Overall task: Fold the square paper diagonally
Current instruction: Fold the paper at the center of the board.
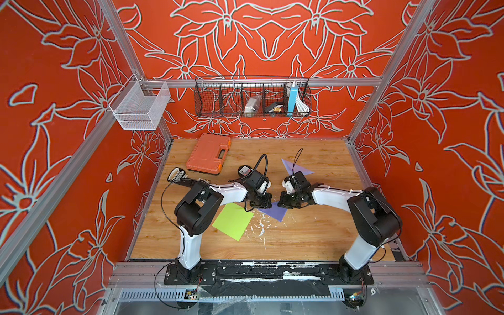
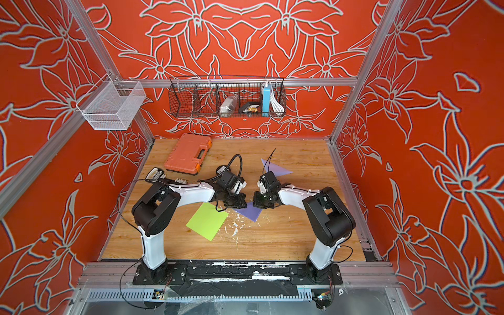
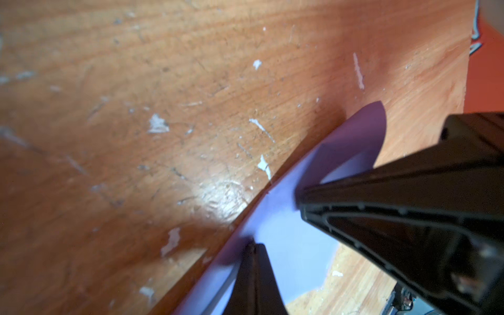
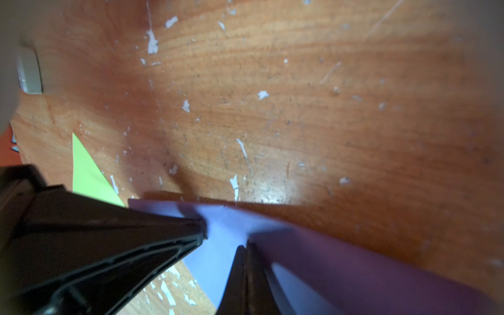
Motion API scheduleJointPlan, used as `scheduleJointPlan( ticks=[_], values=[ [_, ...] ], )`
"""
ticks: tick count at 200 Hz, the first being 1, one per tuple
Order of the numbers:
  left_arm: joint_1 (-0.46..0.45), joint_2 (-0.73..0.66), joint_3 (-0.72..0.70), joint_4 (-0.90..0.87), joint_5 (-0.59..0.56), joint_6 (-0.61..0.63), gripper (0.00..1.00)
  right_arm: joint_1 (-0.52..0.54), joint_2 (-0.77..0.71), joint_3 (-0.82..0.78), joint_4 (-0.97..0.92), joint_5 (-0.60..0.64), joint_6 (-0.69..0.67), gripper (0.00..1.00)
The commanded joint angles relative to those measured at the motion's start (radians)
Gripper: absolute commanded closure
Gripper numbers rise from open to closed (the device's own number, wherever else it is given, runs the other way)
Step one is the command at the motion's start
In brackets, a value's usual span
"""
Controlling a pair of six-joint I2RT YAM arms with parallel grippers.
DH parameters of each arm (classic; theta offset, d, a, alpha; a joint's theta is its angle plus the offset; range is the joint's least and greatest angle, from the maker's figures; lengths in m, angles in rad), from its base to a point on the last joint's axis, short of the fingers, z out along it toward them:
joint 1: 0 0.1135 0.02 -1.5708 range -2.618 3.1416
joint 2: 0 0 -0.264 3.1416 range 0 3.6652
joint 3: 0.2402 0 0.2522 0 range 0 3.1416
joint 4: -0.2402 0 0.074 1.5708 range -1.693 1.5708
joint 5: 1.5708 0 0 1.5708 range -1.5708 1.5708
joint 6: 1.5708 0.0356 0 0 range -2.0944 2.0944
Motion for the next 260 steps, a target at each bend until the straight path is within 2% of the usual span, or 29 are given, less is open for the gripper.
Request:
scheduleJointPlan(
  ticks=[1,90,136,172,260],
  values=[
    [0.007,0.060,-0.004,-0.047,-0.023,0.020,1.00,0.015,-0.036,0.041,-0.036,-0.003,-0.031,1.00],
    [0.006,0.060,-0.006,-0.048,-0.027,0.024,1.00,0.029,0.093,0.120,-0.041,-0.020,-0.028,1.00],
    [0.006,0.061,-0.006,-0.049,-0.023,0.021,1.00,0.024,0.128,0.134,-0.096,0.035,-0.051,1.00],
    [0.016,0.043,-0.019,-0.048,-0.027,0.024,1.00,0.000,0.138,0.177,-0.203,0.127,-0.097,1.00],
    [0.030,0.041,-0.022,-0.051,-0.023,0.026,1.00,-0.100,0.165,0.149,-0.254,0.176,-0.167,1.00]
  ],
)
